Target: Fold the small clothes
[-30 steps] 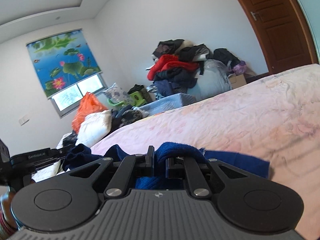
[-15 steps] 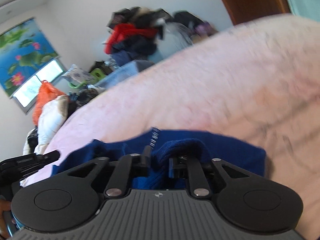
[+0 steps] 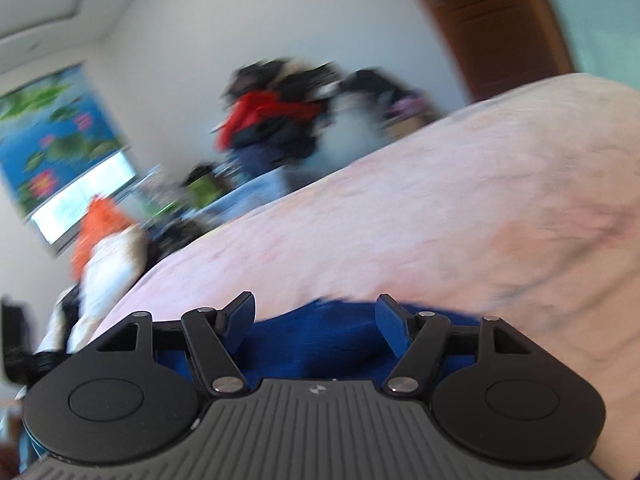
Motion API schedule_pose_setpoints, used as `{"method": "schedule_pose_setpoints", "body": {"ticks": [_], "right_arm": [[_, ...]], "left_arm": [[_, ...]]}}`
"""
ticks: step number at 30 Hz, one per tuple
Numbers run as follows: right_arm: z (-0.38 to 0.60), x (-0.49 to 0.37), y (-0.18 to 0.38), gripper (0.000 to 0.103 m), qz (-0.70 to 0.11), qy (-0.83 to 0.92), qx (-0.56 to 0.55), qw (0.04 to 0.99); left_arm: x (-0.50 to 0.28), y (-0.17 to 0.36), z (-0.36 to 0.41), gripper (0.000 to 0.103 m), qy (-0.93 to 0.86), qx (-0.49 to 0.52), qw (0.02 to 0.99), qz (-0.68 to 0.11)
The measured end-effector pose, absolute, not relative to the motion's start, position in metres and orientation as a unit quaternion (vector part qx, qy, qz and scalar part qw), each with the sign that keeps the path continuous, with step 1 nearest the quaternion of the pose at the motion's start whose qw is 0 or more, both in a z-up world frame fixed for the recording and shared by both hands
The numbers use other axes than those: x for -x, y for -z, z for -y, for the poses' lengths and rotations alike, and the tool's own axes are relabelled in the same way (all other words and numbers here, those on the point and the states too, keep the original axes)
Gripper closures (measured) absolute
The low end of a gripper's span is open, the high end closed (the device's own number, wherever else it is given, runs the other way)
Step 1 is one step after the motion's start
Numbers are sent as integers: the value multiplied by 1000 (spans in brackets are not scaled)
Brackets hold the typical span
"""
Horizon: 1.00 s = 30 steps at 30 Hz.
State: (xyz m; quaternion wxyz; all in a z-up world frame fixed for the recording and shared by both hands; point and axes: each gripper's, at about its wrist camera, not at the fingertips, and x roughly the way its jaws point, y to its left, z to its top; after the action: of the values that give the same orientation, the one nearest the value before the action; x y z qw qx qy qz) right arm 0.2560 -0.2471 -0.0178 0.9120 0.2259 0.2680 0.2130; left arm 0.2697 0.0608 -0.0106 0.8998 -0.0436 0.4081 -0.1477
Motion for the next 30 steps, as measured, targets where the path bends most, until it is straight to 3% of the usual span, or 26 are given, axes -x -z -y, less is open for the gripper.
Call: {"method": "schedule_pose_setpoints", "body": {"ticks": [8, 13, 20, 23, 25, 30], "right_arm": [[198, -292, 17, 27, -318, -313, -295, 845], [184, -315, 19, 27, -329, -318, -294, 839], [140, -340, 11, 24, -351, -363, -179, 844], [124, -335, 5, 54, -363, -368, -109, 849], [119, -328, 0, 94, -362, -359, -72, 858], [119, -324, -23, 94, -330, -357, -62, 872]], "left_arm": [[-220, 17, -10, 93, 231, -136, 890, -367], [-220, 22, -13, 93, 228, -117, 893, -369], [-216, 26, -13, 93, 219, -117, 899, -362], [-214, 26, -11, 93, 214, -124, 902, -354], [-212, 22, -13, 93, 202, -119, 909, -344], [-202, 1, -37, 93, 156, -68, 933, -317]]}}
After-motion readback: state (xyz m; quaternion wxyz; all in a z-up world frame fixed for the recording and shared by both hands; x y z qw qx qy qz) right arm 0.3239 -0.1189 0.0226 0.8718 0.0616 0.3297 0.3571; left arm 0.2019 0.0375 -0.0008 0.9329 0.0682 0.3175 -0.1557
